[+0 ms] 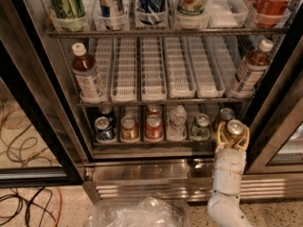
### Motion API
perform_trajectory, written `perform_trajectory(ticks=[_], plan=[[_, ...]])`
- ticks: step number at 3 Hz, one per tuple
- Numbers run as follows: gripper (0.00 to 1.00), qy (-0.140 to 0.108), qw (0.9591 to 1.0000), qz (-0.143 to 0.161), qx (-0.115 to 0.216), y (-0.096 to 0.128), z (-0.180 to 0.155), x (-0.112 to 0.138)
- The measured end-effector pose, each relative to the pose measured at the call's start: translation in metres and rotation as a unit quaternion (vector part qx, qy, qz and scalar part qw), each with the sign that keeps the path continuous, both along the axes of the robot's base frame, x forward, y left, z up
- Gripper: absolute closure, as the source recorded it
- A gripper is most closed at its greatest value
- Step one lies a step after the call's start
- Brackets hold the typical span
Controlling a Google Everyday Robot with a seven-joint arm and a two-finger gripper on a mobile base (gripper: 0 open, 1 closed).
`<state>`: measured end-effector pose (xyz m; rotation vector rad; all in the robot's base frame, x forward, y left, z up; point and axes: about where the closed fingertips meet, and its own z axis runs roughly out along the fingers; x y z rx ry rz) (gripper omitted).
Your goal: Pick orange can from bottom shelf of fridge
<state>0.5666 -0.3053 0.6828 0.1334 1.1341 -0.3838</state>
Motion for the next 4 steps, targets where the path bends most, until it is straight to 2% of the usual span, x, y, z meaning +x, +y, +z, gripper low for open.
perform_trajectory(ticks=[1, 2, 3, 4], plan=[[1.00, 0.033, 0.9989, 0.020, -0.029, -0.004, -0.010, -0.037], [1.00, 0.033, 0.9989, 0.020, -0.029, -0.004, -0.010, -0.037], [1.00, 0.039, 0.9962, 0.057, -0.053, 0.010, -0.008, -0.048], [1.00, 0.065, 0.9830, 0.132, -0.110, 0.038, -0.019, -0.077]])
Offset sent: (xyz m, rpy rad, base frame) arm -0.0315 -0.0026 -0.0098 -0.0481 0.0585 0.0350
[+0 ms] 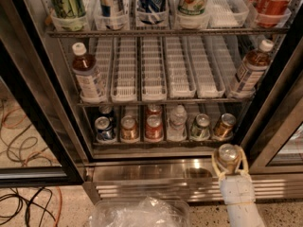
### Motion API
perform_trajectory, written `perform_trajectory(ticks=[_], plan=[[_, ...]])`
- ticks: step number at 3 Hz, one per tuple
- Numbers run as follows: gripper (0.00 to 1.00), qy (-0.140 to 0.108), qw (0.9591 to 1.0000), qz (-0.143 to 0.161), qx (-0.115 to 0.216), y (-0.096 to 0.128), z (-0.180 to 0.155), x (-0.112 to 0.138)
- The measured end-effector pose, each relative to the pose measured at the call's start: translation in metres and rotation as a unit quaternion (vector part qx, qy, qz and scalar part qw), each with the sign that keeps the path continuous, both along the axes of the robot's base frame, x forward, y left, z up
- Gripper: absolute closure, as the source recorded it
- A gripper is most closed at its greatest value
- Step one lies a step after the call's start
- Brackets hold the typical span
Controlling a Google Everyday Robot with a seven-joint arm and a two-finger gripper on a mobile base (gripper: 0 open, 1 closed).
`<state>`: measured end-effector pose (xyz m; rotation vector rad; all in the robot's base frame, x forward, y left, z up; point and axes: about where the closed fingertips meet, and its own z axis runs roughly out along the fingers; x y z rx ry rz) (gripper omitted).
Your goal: Pick orange can from bottom shelf of fridge
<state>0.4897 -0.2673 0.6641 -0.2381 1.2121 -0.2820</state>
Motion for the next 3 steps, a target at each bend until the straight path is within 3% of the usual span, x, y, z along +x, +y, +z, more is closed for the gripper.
perform_trajectory(ticks=[1, 2, 3], plan=[[1.00, 0.043, 0.9950, 0.069, -0.057, 0.0215, -0.0230, -0.0286], [1.00, 0.034, 0.9934, 0.092, -0.059, 0.0299, -0.0189, -0.0327], [1.00, 0.034, 0.9934, 0.092, -0.059, 0.0300, -0.0188, -0.0326]])
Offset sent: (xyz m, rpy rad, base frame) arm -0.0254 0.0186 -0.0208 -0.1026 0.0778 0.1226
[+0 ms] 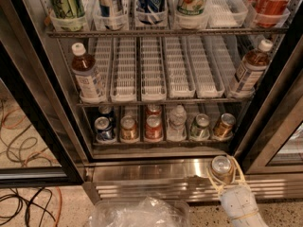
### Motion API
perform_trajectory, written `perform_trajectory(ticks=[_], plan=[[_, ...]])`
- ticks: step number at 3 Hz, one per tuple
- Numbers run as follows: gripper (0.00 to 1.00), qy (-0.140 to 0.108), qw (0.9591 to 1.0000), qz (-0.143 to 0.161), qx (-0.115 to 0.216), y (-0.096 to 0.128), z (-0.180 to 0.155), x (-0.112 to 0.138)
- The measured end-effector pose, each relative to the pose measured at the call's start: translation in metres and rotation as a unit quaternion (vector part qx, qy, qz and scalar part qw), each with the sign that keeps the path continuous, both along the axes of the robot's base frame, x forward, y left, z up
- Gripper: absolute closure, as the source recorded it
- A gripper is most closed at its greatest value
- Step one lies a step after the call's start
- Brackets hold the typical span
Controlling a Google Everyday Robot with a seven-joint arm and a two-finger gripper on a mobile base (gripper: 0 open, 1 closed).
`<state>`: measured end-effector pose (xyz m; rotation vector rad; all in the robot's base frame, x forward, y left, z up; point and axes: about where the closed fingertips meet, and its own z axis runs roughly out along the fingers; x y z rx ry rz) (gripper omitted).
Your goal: Pick orange can from bottom shelf of fridge
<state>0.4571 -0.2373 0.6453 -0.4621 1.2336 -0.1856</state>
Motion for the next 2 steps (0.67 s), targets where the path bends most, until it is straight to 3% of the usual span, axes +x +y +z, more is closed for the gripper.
perform_trajectory(ticks=[1, 2], plan=[[1.00, -0.001, 1.0000, 0.000, 0.004, 0.000, 0.002, 0.001], [1.00, -0.019, 0.9997, 0.017, 0.001, 0.006, 0.028, -0.001]])
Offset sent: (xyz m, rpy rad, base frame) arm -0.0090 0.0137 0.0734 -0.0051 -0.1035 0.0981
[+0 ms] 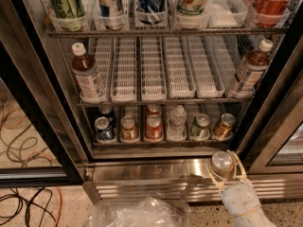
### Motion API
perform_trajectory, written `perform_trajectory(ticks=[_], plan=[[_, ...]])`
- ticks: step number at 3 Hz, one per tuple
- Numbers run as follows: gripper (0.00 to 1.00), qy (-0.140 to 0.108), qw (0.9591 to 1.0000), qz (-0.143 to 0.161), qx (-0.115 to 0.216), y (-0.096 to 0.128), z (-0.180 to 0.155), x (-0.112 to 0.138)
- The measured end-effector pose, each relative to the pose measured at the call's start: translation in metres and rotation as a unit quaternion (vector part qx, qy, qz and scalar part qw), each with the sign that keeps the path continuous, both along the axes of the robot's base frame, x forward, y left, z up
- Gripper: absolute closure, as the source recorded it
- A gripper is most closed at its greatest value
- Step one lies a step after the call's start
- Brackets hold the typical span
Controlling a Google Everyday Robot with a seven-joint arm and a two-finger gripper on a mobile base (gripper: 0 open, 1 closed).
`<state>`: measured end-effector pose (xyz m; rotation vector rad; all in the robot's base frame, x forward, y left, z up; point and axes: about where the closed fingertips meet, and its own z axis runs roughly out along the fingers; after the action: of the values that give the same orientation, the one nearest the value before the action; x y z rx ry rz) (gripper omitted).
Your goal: Pick orange can from bottom shelf of fridge
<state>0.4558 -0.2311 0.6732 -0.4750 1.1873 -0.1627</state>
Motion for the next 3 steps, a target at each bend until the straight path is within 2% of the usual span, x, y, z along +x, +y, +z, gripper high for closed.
perform_trajectory(ticks=[1, 2, 3], plan=[[1.00, -0.020, 0.9991, 0.028, -0.025, 0.011, 0.035, -0.016], [1.00, -0.021, 0.9955, 0.062, -0.069, 0.030, 0.052, -0.035], [1.00, -0.024, 0.9865, 0.109, -0.120, 0.058, 0.060, -0.056]])
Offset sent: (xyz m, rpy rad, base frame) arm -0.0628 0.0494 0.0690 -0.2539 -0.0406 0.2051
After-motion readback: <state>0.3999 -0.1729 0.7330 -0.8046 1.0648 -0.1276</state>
